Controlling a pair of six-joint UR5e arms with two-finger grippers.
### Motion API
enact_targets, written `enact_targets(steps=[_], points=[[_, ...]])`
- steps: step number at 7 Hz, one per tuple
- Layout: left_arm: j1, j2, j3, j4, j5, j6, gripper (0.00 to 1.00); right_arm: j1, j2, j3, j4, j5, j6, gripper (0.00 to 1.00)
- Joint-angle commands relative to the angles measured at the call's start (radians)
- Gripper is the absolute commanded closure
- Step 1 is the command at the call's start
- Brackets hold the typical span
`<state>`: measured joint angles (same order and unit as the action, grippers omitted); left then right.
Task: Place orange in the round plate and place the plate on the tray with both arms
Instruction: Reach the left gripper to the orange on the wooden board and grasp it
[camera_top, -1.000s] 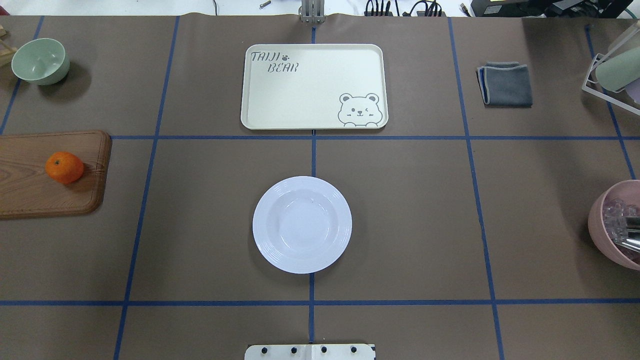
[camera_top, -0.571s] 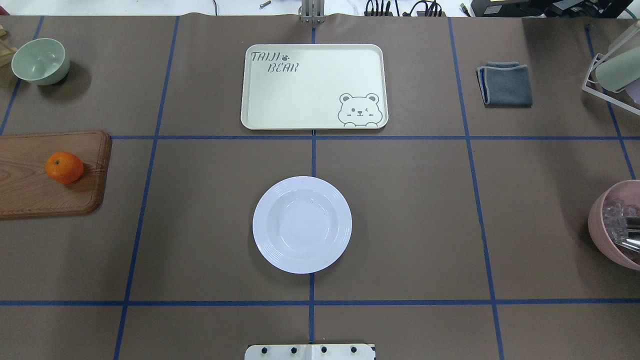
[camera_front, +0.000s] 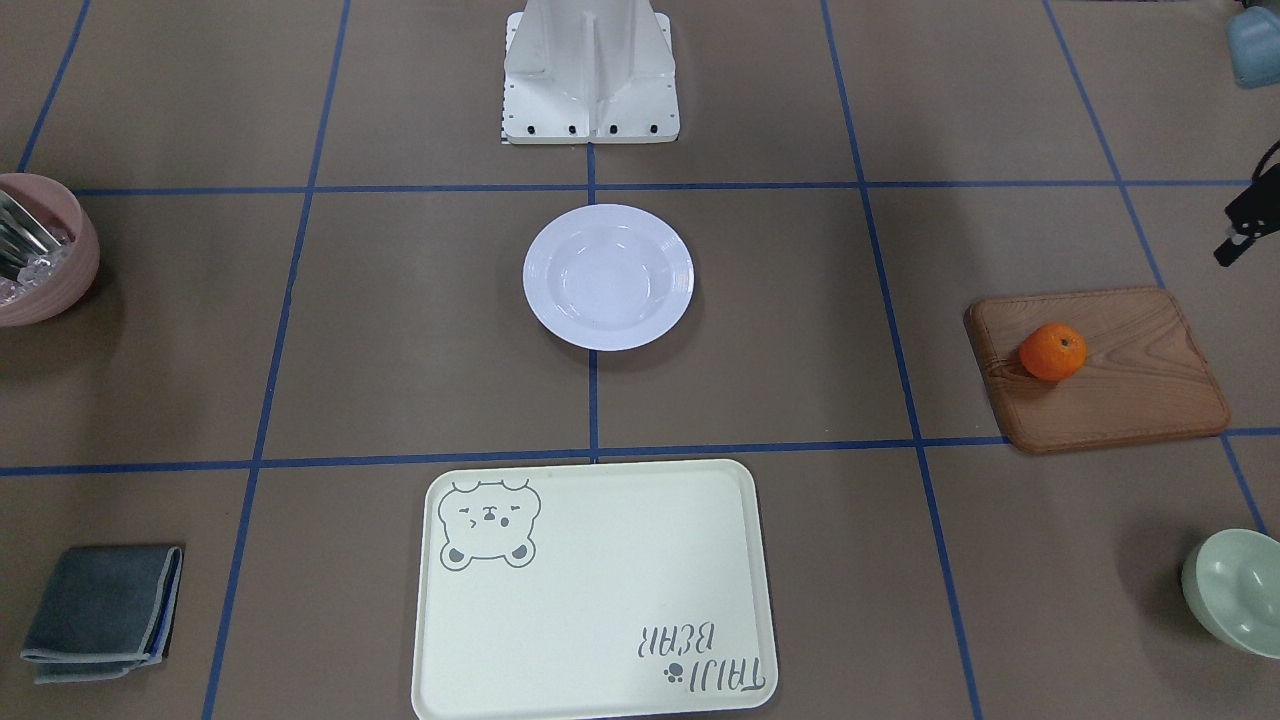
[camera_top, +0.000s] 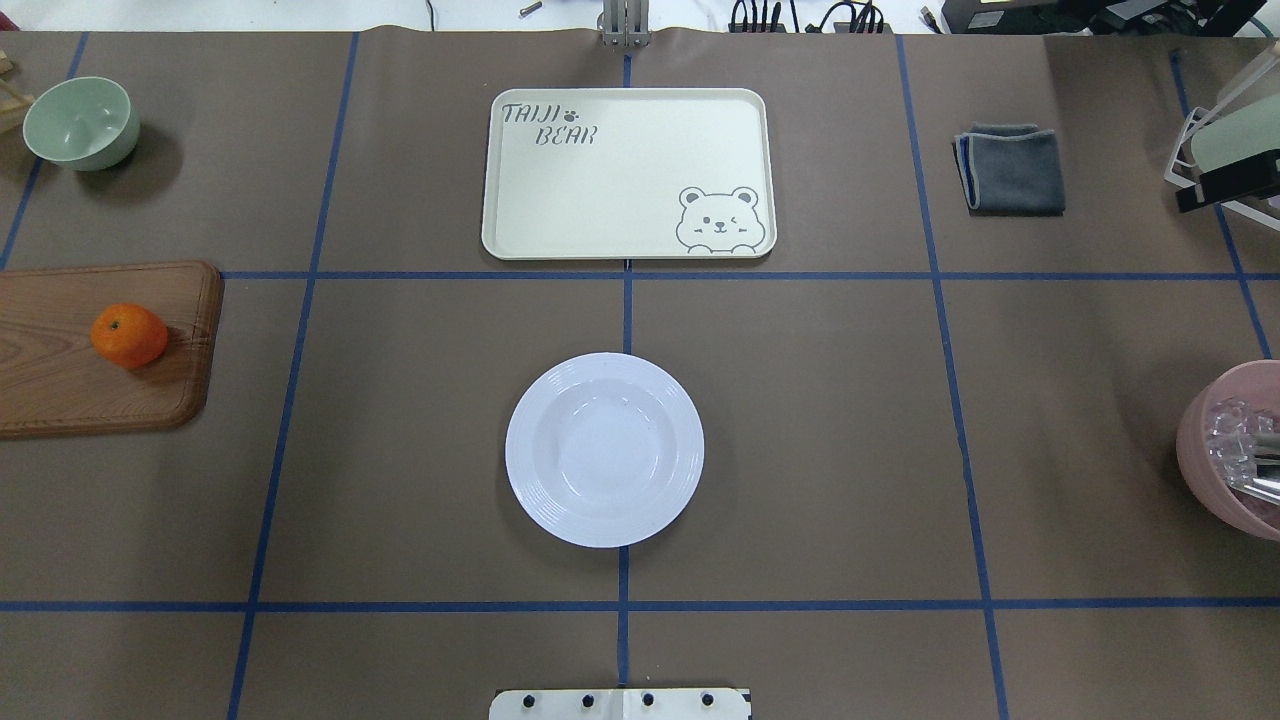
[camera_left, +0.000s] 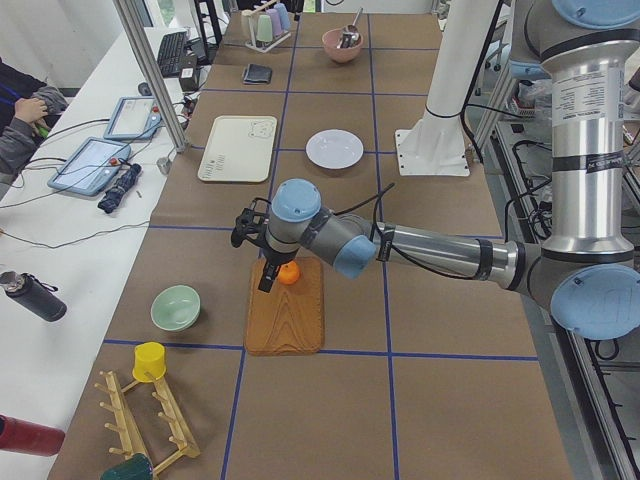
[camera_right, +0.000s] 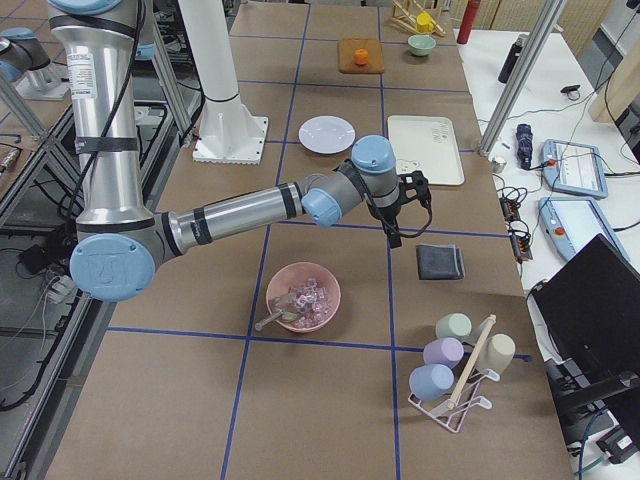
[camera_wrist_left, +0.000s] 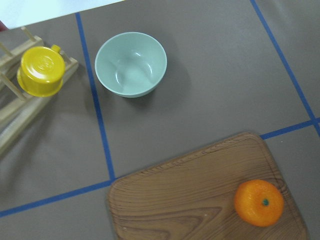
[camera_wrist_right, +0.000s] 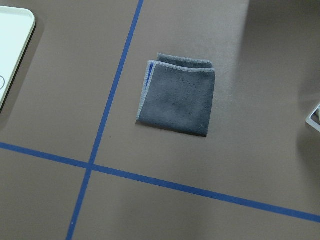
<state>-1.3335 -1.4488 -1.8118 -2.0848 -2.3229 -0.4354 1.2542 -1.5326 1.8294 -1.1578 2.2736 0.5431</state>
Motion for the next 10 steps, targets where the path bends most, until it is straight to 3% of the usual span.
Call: enact_targets(steps=[1, 3, 5, 7, 10], points=[[0.176, 0.015, 0.002, -0.076, 0.126, -0.223, 0.02, -0.166, -0.032, 0.055, 0.038, -0.141, 0.264, 0.01], [0.291, -0.033, 0.075, -0.18, 0.203, -0.331, 0.02, -0.248, -0.044, 0.09, 0.038, -0.221, 0.351, 0.01], [0.361, -0.123, 0.175, -0.19, 0.281, -0.376, 0.02, -0.253, -0.044, 0.09, 0.038, -0.23, 0.351, 0.0], [0.363, -0.139, 0.224, -0.192, 0.286, -0.367, 0.02, -0.254, -0.044, 0.088, 0.038, -0.23, 0.351, 0.0], [0.416, -0.139, 0.299, -0.293, 0.286, -0.373, 0.02, -0.257, -0.044, 0.087, 0.038, -0.232, 0.351, 0.0]])
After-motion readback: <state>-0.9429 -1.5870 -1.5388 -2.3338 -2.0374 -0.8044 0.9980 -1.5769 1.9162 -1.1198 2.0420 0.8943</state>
